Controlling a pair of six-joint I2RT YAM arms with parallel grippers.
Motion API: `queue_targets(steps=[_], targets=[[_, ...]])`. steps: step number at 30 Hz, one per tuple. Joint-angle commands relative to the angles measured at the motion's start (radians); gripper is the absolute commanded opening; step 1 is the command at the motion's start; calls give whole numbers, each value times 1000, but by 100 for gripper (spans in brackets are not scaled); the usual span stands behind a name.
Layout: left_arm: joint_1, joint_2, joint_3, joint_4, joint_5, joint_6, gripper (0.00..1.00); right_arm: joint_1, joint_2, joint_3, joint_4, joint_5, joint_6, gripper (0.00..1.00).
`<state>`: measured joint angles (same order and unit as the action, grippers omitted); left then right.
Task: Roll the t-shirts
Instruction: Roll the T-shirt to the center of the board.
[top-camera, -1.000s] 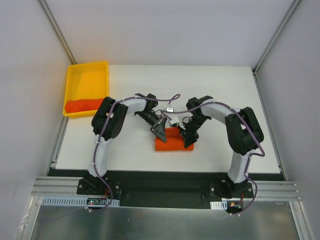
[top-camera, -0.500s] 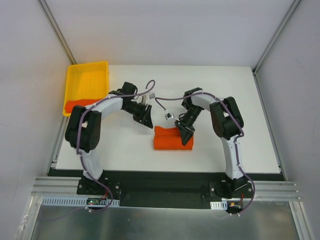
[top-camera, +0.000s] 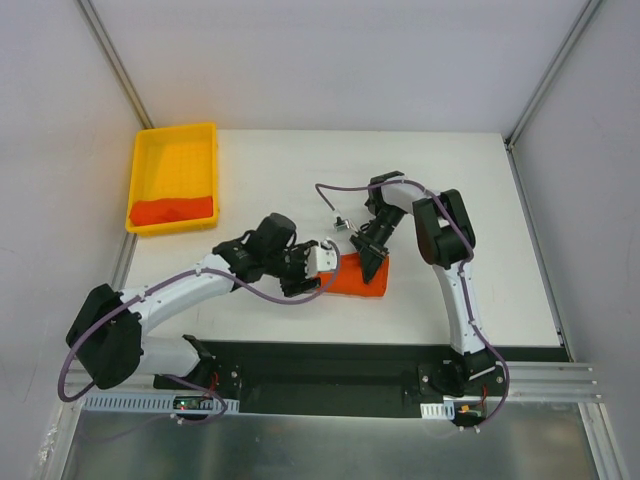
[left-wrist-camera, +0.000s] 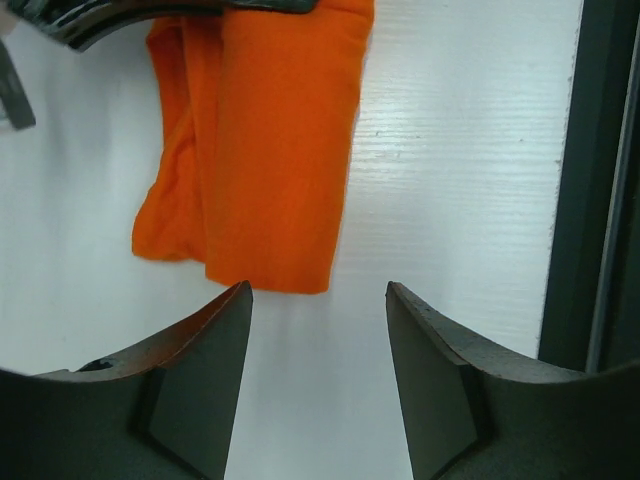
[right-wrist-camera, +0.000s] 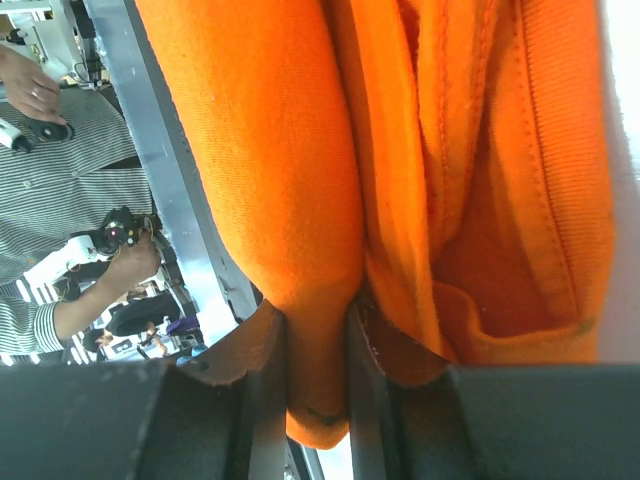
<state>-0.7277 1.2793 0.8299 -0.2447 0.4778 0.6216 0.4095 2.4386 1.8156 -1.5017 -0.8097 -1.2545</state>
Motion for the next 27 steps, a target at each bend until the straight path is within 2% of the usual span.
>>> queue_targets(steps=[1,9,13,16,17,18,20,21,22,24,26,27], targets=[[-82,44,-48,201,-117,167,56,-8,43,25,-155,53,-26,12],[-168,191,-72,292,-123,257,56,-12,48,31,-157,50,-19,12],[-174,299,-69,327,-195,316,55,-20,50,33,-157,40,-19,12],[-171,385,-38,331,-229,345,42,-24,50,31,-157,32,-22,13],[-167,405,13,300,-210,327,37,-24,46,30,-157,30,-22,13],[-164,443,43,198,-193,320,26,-24,43,28,-157,27,-25,13],[-162,462,86,150,-148,311,19,-26,16,7,-157,3,-43,30],[-162,468,95,128,-134,313,12,-37,-1,-1,-154,-11,-74,52],[-162,468,106,78,-119,311,8,-47,-22,-9,-149,-28,-86,95],[-162,463,124,36,-85,319,1,-105,-100,11,-143,-74,-66,96],[-159,459,139,-36,-64,325,0,-162,-160,86,-144,-115,-49,96],[-151,457,150,-77,-14,331,0,-219,-244,109,-137,-111,-45,96]])
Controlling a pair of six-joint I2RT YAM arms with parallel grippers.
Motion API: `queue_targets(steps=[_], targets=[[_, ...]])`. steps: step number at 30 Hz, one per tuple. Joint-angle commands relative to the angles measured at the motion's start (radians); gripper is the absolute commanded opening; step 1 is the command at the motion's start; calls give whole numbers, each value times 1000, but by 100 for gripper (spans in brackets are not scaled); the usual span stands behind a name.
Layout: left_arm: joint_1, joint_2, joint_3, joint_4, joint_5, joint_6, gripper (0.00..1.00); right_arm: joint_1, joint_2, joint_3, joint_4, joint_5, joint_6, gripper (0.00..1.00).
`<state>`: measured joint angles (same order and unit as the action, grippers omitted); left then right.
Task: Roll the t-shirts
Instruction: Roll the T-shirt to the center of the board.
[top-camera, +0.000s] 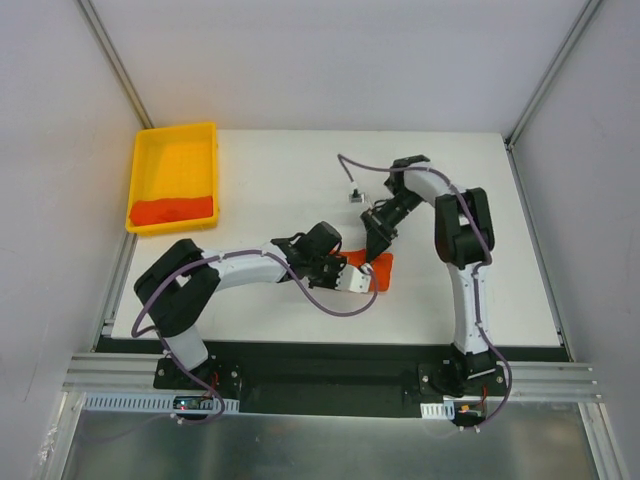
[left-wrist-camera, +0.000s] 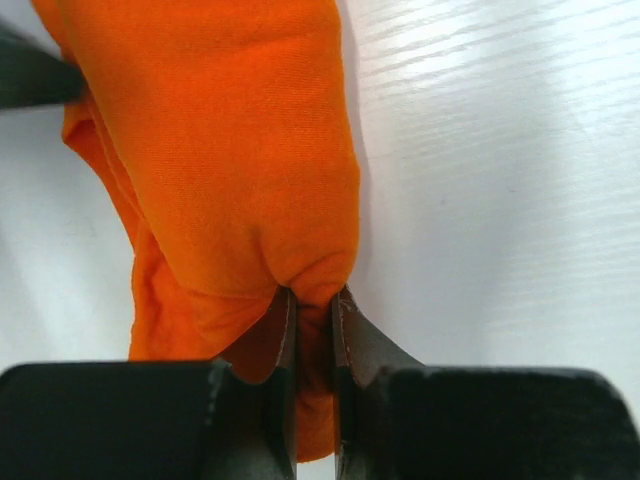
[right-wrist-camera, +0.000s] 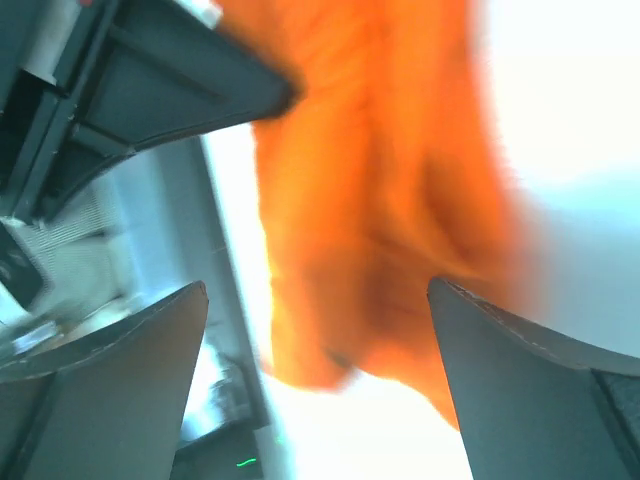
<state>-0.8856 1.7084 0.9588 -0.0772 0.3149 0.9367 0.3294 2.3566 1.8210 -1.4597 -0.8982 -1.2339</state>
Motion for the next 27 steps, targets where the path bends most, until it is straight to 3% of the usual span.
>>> queue_targets(steps=[1,3,4,5,6,7,9,10,11,12,13,14,15,20,23,27], targets=[[10,28,34,-274,168,19,0,-167,-209,115,-136,-10,-64,96],[16,42,81,-372,222,14,0,-251,-349,37,-3,37,-14,96],[16,51,98,-403,237,13,0,-277,-544,-23,245,80,105,96],[19,71,144,-473,253,4,0,-300,-671,-255,439,229,211,96],[36,82,165,-493,297,-13,0,-326,-800,-388,643,296,275,96],[45,92,187,-518,318,-41,0,-346,-1065,-514,1014,335,292,96],[57,141,263,-604,346,-61,0,-342,-1251,-850,1323,407,342,96],[74,154,285,-624,386,-79,0,-340,-1334,-897,1434,426,400,96],[85,172,322,-636,416,-93,0,-339,-1341,-902,1394,421,513,96],[91,183,339,-656,438,-108,0,-340,-1330,-802,1251,338,455,96],[105,195,357,-671,472,-127,0,-339,-1309,-754,888,212,339,96],[109,224,395,-688,486,-133,0,-331,-1278,-734,748,82,163,96],[114,238,411,-720,499,-136,0,-291,-1292,-749,681,84,148,96],[131,313,501,-785,564,-154,0,-126,-1522,-1063,650,195,-85,96],[142,347,547,-826,584,-162,0,21,-1559,-1152,705,246,-154,96],[154,362,569,-840,592,-171,0,115,-1499,-1180,800,269,-168,96]])
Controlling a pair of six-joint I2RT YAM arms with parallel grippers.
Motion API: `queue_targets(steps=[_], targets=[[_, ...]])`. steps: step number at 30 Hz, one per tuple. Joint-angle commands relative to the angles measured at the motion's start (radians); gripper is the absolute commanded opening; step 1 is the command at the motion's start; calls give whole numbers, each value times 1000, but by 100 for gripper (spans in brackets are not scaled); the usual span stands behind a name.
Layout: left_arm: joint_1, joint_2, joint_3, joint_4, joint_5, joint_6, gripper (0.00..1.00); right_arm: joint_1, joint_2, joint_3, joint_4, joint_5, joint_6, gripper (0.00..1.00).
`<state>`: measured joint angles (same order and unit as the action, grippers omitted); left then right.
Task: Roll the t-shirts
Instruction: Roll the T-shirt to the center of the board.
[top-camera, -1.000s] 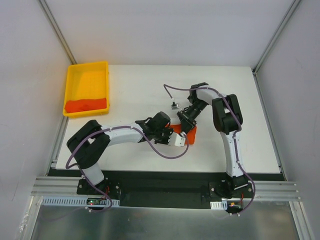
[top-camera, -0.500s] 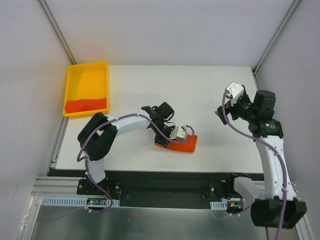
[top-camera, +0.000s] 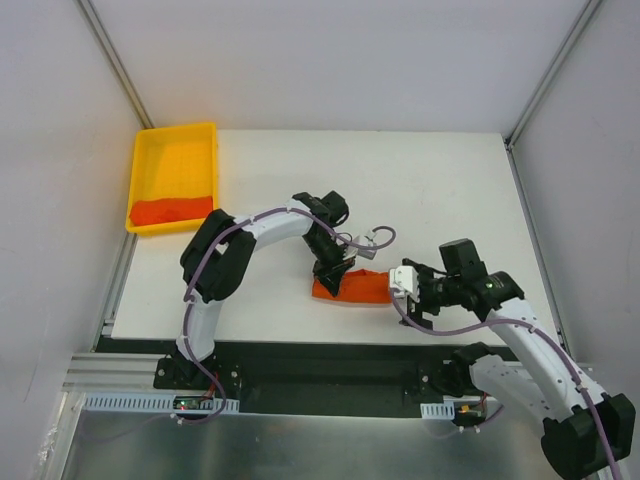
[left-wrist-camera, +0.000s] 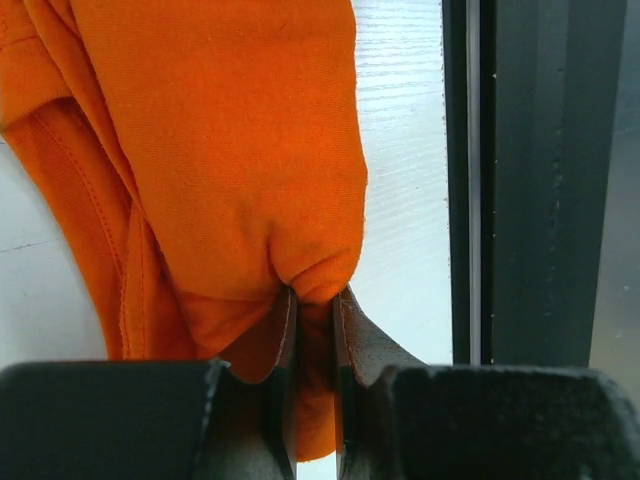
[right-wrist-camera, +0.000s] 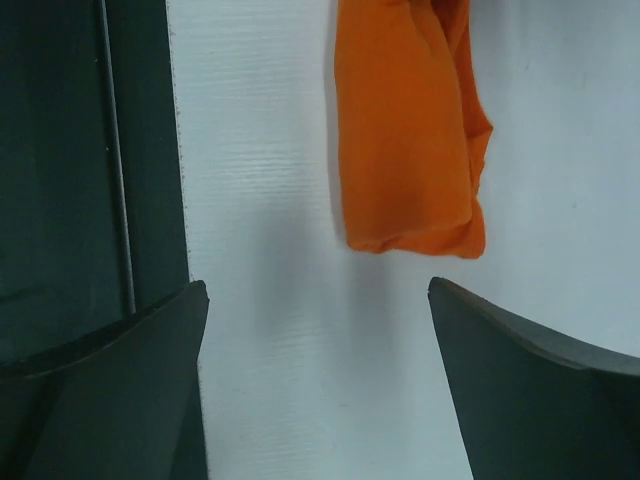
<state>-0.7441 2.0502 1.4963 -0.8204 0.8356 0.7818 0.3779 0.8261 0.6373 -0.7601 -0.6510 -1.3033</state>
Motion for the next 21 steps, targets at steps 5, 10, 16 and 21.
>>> queue_targets(steps=[5,10,16,21], targets=[[14,34,33,-106,74,-21,0,160,151,-2,246,91,-73,96],[23,41,33,-111,91,-26,0,217,299,12,354,139,-59,96],[45,64,53,-117,129,-38,0,305,386,-1,484,258,-7,96],[80,87,79,-129,204,-53,1,348,462,11,486,304,18,78]])
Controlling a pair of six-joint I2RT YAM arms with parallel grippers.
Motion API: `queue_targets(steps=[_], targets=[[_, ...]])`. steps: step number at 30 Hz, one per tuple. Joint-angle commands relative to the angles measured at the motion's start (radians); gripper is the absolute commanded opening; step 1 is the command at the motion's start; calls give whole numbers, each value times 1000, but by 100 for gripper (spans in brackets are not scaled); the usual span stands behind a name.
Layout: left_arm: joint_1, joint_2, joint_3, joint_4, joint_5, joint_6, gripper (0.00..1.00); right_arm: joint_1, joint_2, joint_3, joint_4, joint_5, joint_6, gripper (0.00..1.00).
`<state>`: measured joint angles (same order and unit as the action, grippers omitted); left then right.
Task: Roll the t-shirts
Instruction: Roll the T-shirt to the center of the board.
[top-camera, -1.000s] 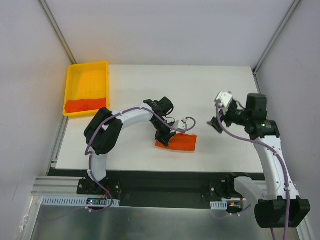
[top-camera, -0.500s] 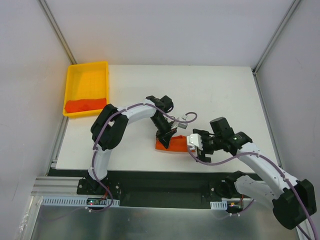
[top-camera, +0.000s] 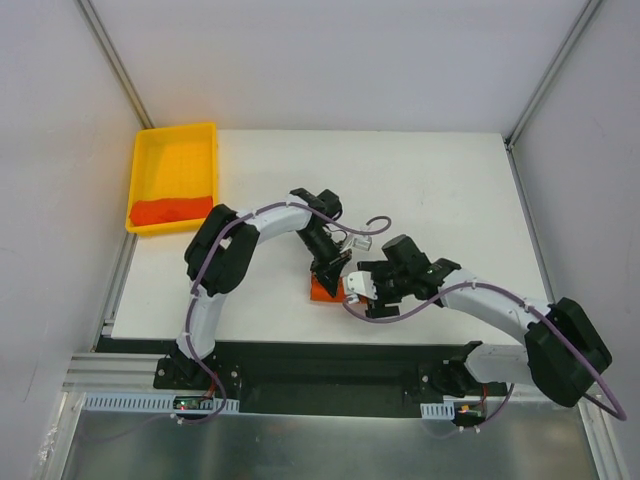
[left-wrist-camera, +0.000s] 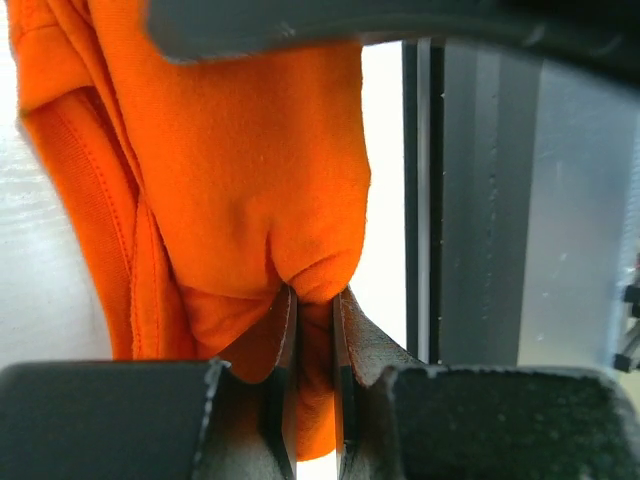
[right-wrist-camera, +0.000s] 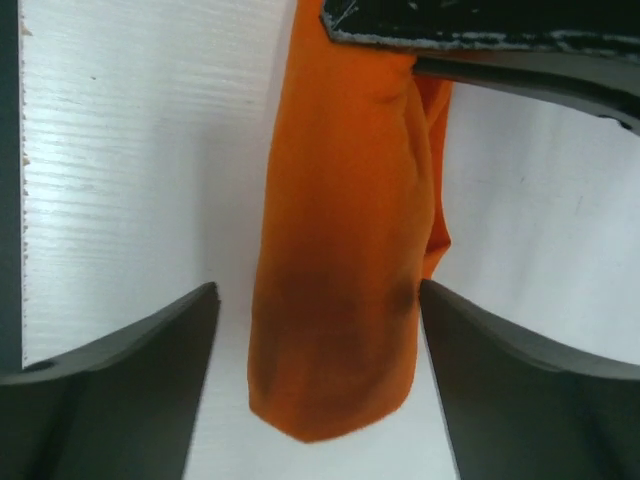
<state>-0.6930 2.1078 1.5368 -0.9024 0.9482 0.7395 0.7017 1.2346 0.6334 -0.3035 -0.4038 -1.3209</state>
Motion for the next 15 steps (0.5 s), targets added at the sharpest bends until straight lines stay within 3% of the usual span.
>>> queue_targets(steps=[1,2,5,10,15], targets=[[36,41,45,-65,103,-12,1,24,68,29,6,53,41,70],[50,50,54,-75,112,-14,2,22,80,61,-18,51,48,55],[79,93,95,-124,158,-37,3,-4,132,127,-149,-1,40,35],[161,136,149,-156,195,-72,4,-85,233,233,-354,-131,42,23],[233,153,248,-124,199,-213,23,-171,357,371,-577,-250,-8,20]])
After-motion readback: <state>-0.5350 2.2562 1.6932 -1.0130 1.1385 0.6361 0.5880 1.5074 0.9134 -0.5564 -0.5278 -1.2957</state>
